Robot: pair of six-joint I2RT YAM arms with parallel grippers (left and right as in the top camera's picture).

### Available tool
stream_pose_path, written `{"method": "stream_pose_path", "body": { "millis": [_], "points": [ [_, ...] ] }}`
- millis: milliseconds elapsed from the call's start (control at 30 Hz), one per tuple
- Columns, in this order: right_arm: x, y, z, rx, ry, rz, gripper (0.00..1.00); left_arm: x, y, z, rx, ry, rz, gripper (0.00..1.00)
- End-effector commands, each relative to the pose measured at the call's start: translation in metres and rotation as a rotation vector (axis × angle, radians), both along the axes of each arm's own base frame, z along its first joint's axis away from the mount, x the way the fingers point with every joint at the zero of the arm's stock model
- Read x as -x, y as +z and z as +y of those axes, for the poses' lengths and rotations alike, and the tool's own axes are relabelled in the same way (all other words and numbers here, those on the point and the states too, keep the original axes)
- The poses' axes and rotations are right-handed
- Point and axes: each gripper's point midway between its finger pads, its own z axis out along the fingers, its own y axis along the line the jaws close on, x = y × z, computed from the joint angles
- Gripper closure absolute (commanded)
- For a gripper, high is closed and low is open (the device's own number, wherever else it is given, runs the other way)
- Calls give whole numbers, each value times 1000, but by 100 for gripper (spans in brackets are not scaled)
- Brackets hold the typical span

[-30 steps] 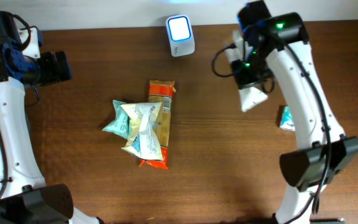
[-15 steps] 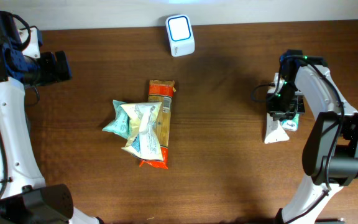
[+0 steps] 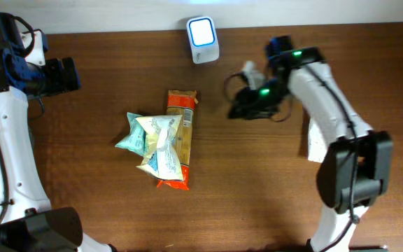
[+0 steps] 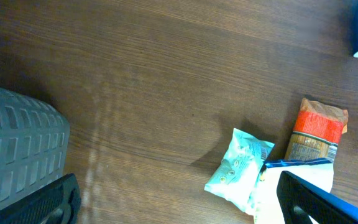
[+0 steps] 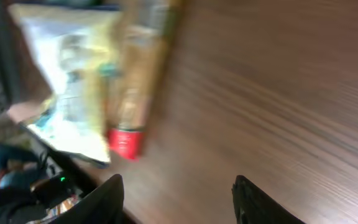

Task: Scan the item barcode
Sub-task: 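Reach the right gripper to the pile and grasp the snack bag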

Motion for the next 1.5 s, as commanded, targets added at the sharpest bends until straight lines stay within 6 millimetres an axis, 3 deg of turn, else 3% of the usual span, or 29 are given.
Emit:
{"method": "stream_pose_path", "body": {
  "millis": [0, 100, 133, 233, 433, 533, 567, 633, 667, 700, 767, 867, 967, 1033, 1067, 1133, 1300, 1467],
  "points": [
    [19, 18, 66, -73, 100, -40, 44, 1, 3, 1, -6, -5, -7, 1],
    [25, 0, 110, 74, 47, -84, 40, 1, 3, 1, -6, -5, -7, 1],
    [34, -5, 130, 98, 46, -94, 33, 1, 3, 1, -6, -5, -7, 1],
    [54, -10, 164, 84, 104, -108, 27, 1, 3, 1, -6, -5, -7, 1],
    [83, -60, 189, 213, 93, -43, 24, 1, 3, 1, -6, -5, -7, 1],
    [93, -81, 196, 250, 114, -27, 35, 1, 3, 1, -6, -5, -7, 1],
    [94, -83, 195, 260, 115, -26, 52, 1, 3, 1, -6, -5, -7, 1],
    [90, -82, 192, 264, 132, -49, 85, 1, 3, 1, -6, -5, -7, 1],
    [87, -78, 189, 261, 146, -61, 94, 1, 3, 1, -6, -5, -7, 1],
    [83, -70, 183, 254, 163, -80, 96, 1, 3, 1, -6, -5, -7, 1],
    [75, -49, 172, 243, 245, -142, 96, 1, 3, 1, -6, -5, -7, 1],
    [71, -8, 153, 238, 518, -282, 96, 1, 3, 1, -6, -5, -7, 1],
    [56, 11, 122, 391, 635, -381, 96, 1, 3, 1, -6, -5, -7, 1],
    [42, 10, 90, 572, 687, -425, 96, 1, 3, 1, -6, -5, -7, 1],
    [38, 10, 63, 688, 755, -419, 96, 1, 3, 1, -6, -5, -7, 1],
    [46, 7, 40, 702, 949, -374, 96, 1, 3, 1, -6, -5, -7, 1],
    [47, 0, 30, 371, 1253, -414, 96, 1, 3, 1, -6, -5, -7, 1],
    [28, -27, 12, 250, 1245, -470, 96, 1, 3, 1, -6, -5, -7, 1]
  ]
}}
